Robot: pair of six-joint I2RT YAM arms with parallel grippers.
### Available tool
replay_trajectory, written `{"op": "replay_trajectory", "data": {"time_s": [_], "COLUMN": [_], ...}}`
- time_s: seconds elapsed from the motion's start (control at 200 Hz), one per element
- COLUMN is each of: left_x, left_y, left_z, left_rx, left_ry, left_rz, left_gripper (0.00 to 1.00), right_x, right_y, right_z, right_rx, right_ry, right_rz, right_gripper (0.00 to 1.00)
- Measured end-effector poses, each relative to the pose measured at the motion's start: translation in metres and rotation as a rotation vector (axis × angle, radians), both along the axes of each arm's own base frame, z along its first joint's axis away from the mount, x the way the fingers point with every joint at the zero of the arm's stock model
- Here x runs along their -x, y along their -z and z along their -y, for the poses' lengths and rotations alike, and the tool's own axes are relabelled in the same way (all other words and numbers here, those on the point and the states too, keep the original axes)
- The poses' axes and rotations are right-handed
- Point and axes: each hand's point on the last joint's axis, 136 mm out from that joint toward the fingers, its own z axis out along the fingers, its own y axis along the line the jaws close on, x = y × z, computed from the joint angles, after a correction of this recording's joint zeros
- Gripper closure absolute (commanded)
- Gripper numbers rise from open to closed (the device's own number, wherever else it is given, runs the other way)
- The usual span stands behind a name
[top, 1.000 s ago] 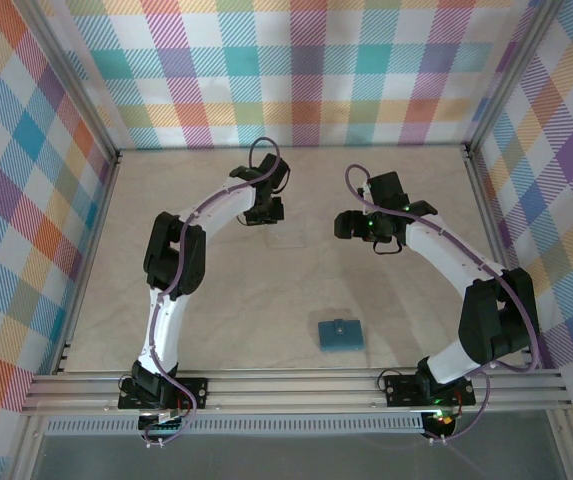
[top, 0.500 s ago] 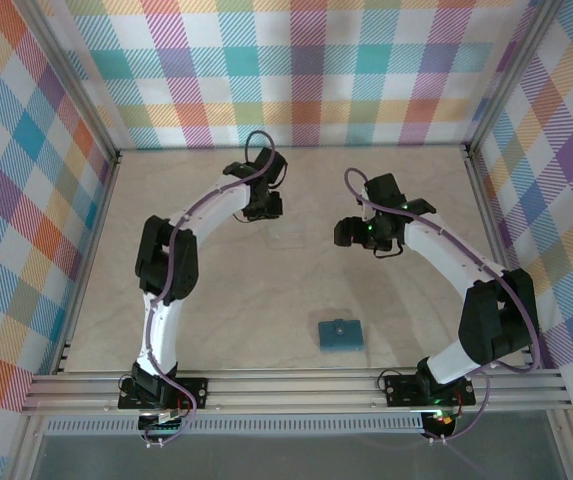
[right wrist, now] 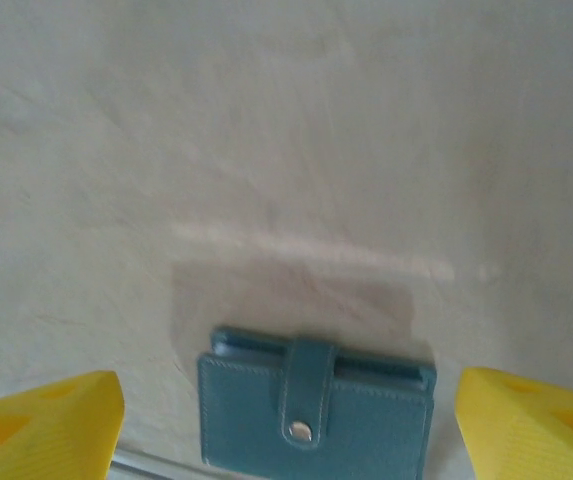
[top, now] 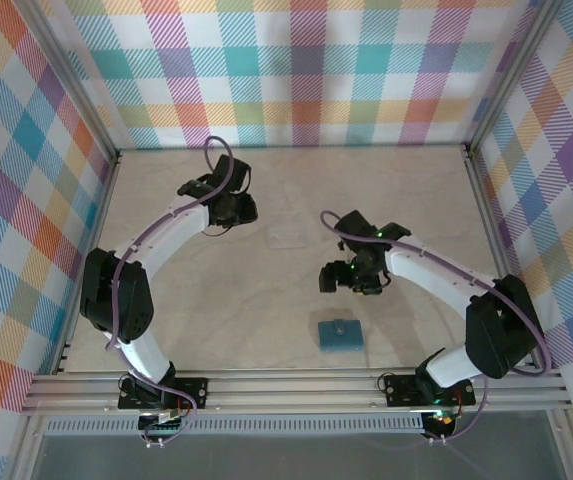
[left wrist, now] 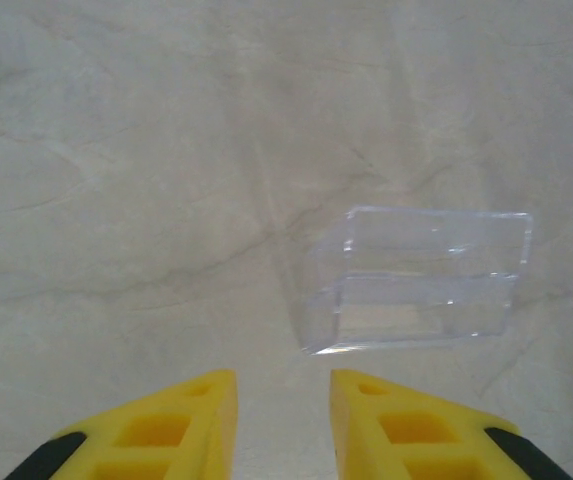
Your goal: Take the credit cards out of the card holder
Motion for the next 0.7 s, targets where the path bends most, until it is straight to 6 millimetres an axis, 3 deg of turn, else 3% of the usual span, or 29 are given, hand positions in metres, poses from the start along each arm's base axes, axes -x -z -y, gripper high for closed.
{"op": "replay_trajectory", "data": {"time_s": [0.115,0.325,0.5,0.7], "left_x": [0.007,0.017,0.018,0.020], "left_y": [0.011,0.025,0.028,0.020], "left_z": [-0.006,-0.005,-0.001,0.001], "left_rx": [-0.003,0.009,0.030,0.049], "left_ry": [-0.005,0.009,0.021,0.029], "left_rz": [-0.024,-0.060,-0.064,-0.049], "left_gripper": [0.69,0.68,0.68,0.68], "right_x": [0.023,0.048,0.056,0.080], "right_y": [0.013,0.011,0.009,0.023], "right_z": [0.008,0.008,0.006,0.012], "right_rx": [0.034,-0.033,-0.051,-0.054], "right_ry": [0.064,0.295,0.629,0.984], "right_rz": [-0.069,-0.151,-0.277,-0.439], "right_gripper": [0.06,0.02,0.00,0.00]}}
